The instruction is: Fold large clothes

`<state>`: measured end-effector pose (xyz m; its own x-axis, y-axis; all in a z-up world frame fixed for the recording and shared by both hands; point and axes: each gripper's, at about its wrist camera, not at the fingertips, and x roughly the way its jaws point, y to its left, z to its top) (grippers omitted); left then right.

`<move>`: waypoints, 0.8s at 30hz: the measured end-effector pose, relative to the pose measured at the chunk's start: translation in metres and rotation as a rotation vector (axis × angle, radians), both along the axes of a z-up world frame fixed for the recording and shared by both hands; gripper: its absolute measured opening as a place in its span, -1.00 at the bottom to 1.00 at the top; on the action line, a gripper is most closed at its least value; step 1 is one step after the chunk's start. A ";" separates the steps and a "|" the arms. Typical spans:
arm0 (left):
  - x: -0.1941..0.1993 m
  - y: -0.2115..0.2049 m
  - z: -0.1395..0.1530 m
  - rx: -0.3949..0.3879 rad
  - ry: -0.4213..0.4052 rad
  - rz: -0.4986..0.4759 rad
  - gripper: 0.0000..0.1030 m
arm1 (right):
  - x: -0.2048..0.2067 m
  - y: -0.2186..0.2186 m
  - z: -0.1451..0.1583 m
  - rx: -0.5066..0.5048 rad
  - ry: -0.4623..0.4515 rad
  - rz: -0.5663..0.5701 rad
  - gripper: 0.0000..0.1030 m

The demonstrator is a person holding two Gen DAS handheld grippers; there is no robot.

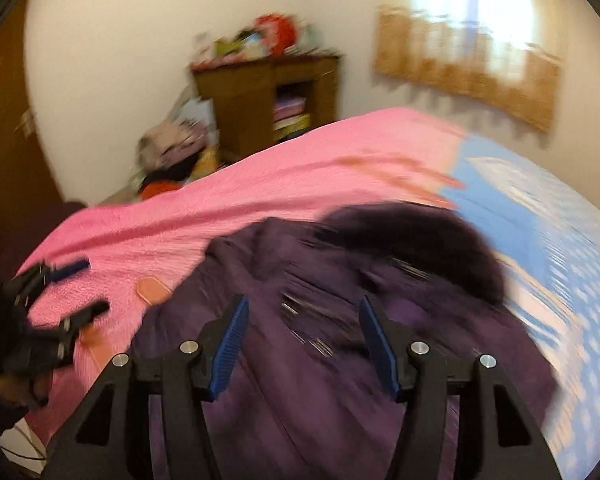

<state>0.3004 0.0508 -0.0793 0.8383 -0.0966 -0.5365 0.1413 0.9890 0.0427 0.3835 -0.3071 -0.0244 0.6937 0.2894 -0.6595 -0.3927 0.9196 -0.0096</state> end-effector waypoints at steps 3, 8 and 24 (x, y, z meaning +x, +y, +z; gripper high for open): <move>0.004 -0.030 0.023 0.004 -0.075 0.001 0.96 | -0.064 -0.054 0.005 0.056 -0.056 -0.135 0.16; 0.036 -0.079 0.016 0.067 -0.053 -0.040 0.98 | -0.115 -0.086 -0.039 0.096 -0.020 -0.166 0.18; 0.087 -0.080 -0.069 0.221 0.251 0.002 1.00 | -0.086 -0.090 -0.138 0.005 0.217 -0.197 0.19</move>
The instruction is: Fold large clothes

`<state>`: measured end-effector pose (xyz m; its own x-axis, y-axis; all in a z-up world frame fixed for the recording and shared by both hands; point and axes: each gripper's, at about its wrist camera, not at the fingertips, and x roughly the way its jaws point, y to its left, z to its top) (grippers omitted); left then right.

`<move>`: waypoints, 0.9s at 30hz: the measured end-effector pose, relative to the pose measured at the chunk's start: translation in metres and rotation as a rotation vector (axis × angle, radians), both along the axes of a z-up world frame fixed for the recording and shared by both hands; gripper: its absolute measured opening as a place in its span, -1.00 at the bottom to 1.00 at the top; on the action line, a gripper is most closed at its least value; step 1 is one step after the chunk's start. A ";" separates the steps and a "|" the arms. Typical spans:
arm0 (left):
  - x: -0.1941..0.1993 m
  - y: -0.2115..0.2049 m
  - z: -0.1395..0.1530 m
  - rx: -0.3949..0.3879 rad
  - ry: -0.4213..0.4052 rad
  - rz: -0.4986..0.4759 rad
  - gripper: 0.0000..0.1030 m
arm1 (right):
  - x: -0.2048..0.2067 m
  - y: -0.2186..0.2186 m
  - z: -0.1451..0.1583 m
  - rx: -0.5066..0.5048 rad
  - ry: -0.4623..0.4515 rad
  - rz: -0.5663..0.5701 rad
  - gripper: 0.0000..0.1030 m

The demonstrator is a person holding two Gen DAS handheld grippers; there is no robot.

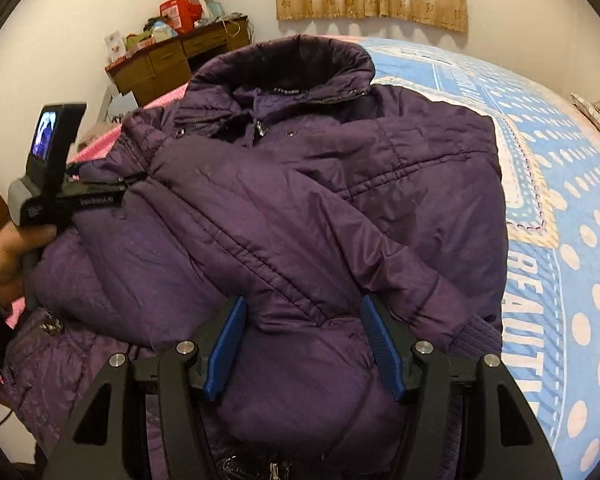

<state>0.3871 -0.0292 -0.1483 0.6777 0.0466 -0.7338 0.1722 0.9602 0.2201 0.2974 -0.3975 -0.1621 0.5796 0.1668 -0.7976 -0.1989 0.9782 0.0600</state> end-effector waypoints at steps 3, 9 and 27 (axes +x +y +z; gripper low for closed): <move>0.004 0.003 -0.001 -0.036 0.024 0.003 1.00 | 0.001 0.006 -0.002 -0.047 0.008 0.007 0.19; 0.007 0.002 -0.001 -0.049 0.032 0.005 1.00 | 0.002 0.009 -0.004 -0.072 0.006 0.009 0.19; -0.068 -0.040 0.112 -0.171 -0.214 -0.007 1.00 | -0.019 -0.001 0.059 0.009 -0.195 -0.021 0.20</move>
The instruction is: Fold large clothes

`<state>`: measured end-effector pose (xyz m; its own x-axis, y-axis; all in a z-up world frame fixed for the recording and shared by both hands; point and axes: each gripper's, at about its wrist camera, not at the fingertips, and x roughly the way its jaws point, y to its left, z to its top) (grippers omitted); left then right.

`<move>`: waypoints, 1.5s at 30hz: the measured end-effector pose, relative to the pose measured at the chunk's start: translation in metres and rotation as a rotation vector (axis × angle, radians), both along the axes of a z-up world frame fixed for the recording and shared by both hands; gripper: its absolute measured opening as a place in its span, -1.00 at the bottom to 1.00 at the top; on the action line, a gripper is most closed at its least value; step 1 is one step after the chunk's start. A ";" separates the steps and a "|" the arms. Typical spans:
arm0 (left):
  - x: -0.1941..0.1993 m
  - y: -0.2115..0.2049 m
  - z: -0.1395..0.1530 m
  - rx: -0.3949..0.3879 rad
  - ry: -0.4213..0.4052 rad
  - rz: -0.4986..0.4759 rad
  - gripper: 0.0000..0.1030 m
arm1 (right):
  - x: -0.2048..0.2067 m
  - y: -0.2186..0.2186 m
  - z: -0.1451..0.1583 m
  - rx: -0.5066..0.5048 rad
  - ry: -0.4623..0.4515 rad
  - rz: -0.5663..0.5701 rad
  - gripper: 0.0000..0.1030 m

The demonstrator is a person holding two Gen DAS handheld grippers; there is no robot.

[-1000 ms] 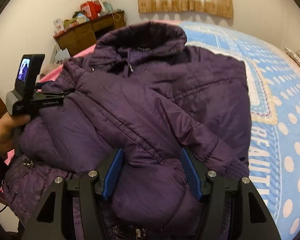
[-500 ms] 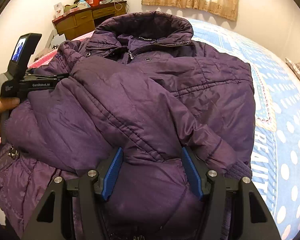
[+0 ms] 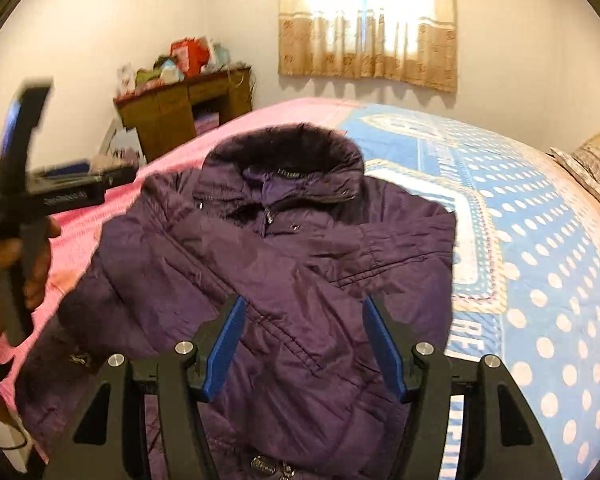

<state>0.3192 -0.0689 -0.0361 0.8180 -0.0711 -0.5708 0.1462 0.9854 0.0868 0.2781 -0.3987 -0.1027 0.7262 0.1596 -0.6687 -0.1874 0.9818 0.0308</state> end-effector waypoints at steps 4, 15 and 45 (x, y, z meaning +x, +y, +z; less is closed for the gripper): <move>-0.004 -0.043 -0.023 0.007 0.079 -0.115 1.00 | 0.014 -0.014 -0.032 0.055 0.072 -0.051 0.20; 0.042 -0.052 -0.100 0.020 0.344 -0.064 1.00 | 0.023 -0.005 -0.064 -0.004 0.137 -0.035 0.20; 0.040 -0.062 -0.104 0.058 0.298 -0.024 1.00 | 0.026 0.008 -0.067 -0.116 0.146 -0.043 0.22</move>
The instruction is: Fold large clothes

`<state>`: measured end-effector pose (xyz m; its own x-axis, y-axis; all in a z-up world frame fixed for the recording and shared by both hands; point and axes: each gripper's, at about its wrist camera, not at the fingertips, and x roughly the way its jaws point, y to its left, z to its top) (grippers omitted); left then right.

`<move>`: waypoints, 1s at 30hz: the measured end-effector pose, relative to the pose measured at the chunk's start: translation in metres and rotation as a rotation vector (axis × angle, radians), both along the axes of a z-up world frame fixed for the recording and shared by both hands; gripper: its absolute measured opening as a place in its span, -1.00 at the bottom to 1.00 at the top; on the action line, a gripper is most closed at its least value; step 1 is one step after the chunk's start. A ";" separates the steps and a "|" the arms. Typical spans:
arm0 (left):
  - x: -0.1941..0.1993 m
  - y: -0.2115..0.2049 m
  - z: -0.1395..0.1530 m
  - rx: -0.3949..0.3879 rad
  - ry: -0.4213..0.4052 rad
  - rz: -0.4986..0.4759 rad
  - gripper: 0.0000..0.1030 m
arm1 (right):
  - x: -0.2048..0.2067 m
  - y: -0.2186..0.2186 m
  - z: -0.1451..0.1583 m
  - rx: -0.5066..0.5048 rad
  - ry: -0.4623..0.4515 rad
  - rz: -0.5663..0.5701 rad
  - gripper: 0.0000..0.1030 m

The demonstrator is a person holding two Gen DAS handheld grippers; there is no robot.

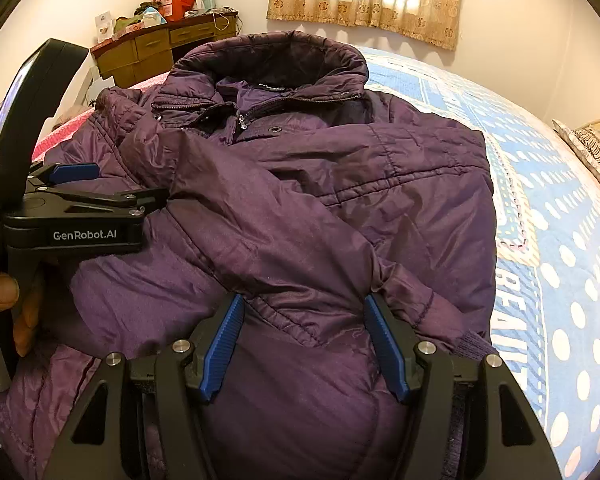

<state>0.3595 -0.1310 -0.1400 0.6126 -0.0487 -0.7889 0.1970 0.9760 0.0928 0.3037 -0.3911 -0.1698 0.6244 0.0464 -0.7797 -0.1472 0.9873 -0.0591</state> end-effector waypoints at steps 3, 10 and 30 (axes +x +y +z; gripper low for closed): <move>0.000 0.000 0.000 0.001 -0.001 0.000 1.00 | 0.000 0.000 0.000 0.001 0.001 0.000 0.22; 0.000 -0.001 0.000 0.001 -0.002 0.003 1.00 | 0.000 0.000 0.000 -0.004 0.000 0.000 0.23; -0.031 0.054 0.042 -0.098 -0.156 0.029 1.00 | 0.038 -0.045 0.060 0.073 -0.128 -0.098 0.39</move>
